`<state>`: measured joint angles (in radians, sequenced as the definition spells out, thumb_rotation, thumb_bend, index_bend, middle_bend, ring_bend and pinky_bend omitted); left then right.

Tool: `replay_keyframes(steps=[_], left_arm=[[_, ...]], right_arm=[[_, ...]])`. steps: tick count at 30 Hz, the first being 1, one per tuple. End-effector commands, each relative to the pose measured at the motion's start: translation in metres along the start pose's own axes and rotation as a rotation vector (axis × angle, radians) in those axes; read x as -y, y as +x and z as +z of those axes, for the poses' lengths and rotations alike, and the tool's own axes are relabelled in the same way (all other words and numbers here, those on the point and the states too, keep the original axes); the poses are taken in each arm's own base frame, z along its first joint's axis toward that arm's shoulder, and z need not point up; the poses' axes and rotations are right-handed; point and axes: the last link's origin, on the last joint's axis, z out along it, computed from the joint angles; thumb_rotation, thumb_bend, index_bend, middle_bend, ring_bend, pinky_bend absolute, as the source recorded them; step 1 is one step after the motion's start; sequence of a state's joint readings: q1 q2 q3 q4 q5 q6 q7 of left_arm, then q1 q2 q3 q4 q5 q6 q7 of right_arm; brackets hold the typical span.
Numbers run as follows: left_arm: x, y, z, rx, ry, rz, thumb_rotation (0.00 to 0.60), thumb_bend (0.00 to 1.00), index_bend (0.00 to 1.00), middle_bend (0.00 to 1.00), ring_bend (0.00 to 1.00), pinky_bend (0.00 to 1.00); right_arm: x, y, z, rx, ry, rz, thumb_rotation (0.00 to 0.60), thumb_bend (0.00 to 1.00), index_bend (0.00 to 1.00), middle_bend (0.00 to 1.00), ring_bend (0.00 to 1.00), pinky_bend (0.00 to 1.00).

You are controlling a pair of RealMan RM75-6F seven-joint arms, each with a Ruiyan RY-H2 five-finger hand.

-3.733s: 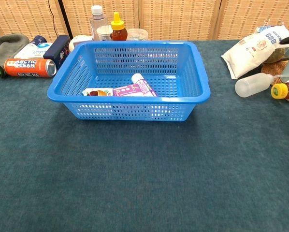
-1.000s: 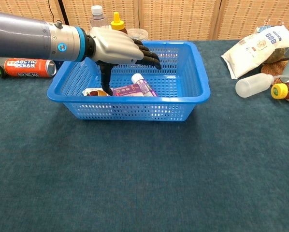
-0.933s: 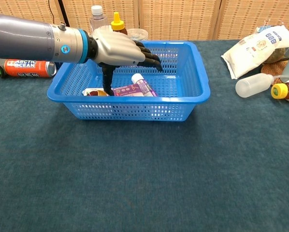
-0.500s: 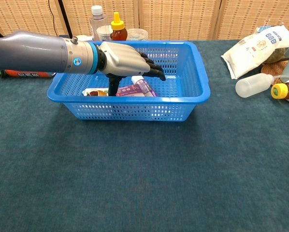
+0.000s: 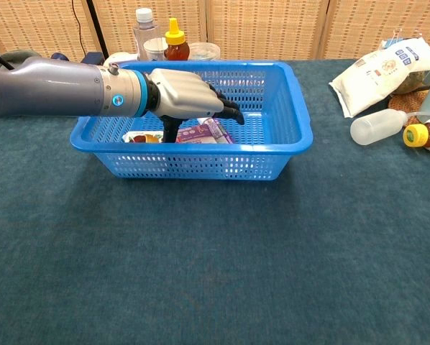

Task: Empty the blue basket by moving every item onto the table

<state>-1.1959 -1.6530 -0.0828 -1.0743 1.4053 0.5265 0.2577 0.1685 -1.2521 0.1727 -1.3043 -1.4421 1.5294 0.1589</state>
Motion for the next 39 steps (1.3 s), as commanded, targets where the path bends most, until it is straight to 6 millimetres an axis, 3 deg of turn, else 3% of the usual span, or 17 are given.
replay_keyframes(steps=[1, 5, 9, 30, 34, 36, 39], left_arm=[[-0.002, -0.001, 0.001, 0.002, -0.004, 0.002, 0.6, 0.07, 0.31, 0.26, 0.24, 0.2], [-0.003, 0.0, 0.001, -0.008, -0.003, -0.001, 0.6, 0.13, 0.44, 0.38, 0.34, 0.26], [-0.002, 0.001, 0.0, -0.025, 0.005, -0.004, 0.6, 0.18, 0.51, 0.43, 0.38, 0.29], [0.02, 0.03, -0.02, -0.152, 0.057, -0.073, 0.6, 0.19, 0.52, 0.44, 0.39, 0.29], [0.031, 0.042, -0.03, -0.205, 0.092, -0.113, 0.6, 0.2, 0.52, 0.44, 0.39, 0.29], [0.055, 0.056, -0.045, -0.276, 0.159, -0.155, 0.6, 0.19, 0.52, 0.44, 0.39, 0.29], [0.069, 0.063, -0.059, -0.303, 0.192, -0.172, 0.6, 0.19, 0.52, 0.44, 0.39, 0.29]], right_arm=[[0.0, 0.0, 0.0, -0.001, 0.001, 0.002, 0.6, 0.0, 0.0, 0.0, 0.0, 0.09], [0.0, 0.001, 0.0, -0.004, 0.001, 0.002, 0.6, 0.0, 0.0, 0.0, 0.0, 0.09], [0.0, 0.001, 0.0, -0.005, 0.003, 0.003, 0.6, 0.0, 0.0, 0.0, 0.0, 0.09], [0.003, 0.003, -0.002, -0.005, 0.013, 0.009, 0.6, 0.0, 0.0, 0.0, 0.0, 0.09], [0.004, 0.002, -0.002, -0.004, 0.016, 0.009, 0.6, 0.0, 0.0, 0.0, 0.0, 0.09], [0.004, 0.002, -0.002, 0.0, 0.019, 0.011, 0.6, 0.0, 0.0, 0.0, 0.0, 0.09], [0.005, 0.002, -0.002, -0.001, 0.021, 0.012, 0.6, 0.0, 0.0, 0.0, 0.0, 0.09]])
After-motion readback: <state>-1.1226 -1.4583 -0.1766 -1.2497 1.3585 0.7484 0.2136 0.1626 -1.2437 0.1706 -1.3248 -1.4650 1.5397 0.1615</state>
